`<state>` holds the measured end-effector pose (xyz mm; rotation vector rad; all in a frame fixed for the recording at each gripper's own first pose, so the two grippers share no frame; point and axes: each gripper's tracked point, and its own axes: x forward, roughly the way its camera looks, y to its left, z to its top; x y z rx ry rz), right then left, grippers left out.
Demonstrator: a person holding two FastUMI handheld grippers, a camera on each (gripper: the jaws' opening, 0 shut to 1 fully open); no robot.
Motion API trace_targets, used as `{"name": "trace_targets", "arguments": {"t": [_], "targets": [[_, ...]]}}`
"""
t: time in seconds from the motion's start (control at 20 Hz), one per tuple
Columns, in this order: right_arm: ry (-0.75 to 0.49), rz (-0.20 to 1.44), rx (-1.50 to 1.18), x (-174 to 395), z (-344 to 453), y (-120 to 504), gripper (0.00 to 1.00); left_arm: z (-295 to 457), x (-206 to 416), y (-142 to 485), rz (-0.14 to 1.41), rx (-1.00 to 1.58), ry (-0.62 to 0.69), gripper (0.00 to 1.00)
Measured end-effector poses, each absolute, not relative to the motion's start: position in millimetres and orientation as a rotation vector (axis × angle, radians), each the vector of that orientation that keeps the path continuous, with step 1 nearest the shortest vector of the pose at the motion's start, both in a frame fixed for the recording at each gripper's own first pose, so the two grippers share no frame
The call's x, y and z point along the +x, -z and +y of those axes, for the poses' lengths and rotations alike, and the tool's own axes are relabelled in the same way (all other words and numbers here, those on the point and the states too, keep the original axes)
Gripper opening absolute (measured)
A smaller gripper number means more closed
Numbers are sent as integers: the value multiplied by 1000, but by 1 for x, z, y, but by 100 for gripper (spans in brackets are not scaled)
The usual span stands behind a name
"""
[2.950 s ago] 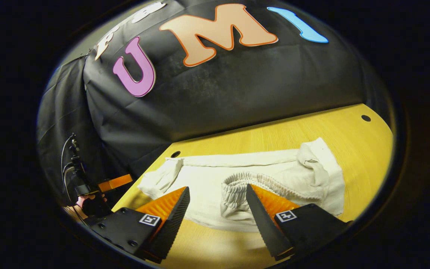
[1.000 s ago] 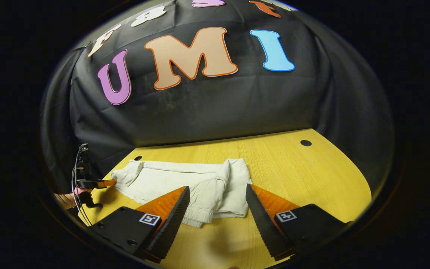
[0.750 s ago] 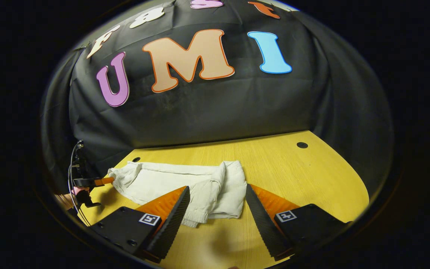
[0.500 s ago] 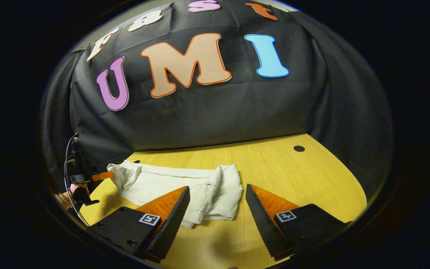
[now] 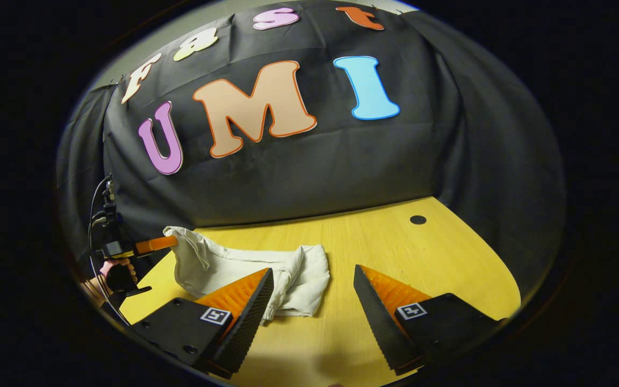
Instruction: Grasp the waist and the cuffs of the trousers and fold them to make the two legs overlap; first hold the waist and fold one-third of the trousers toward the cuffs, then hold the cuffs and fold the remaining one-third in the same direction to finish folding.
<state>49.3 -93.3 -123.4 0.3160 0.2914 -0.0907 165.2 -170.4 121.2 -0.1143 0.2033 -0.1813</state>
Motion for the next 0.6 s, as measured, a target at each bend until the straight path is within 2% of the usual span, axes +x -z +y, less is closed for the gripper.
{"name": "trace_targets", "arguments": {"t": [0.25,0.6], "targets": [[76,281,312,39,-122,124,96,-263,160,-149,177,-105,280,0],[49,283,321,31,-153,131,96,-379,147,-137,223,-20,394,0]]}}
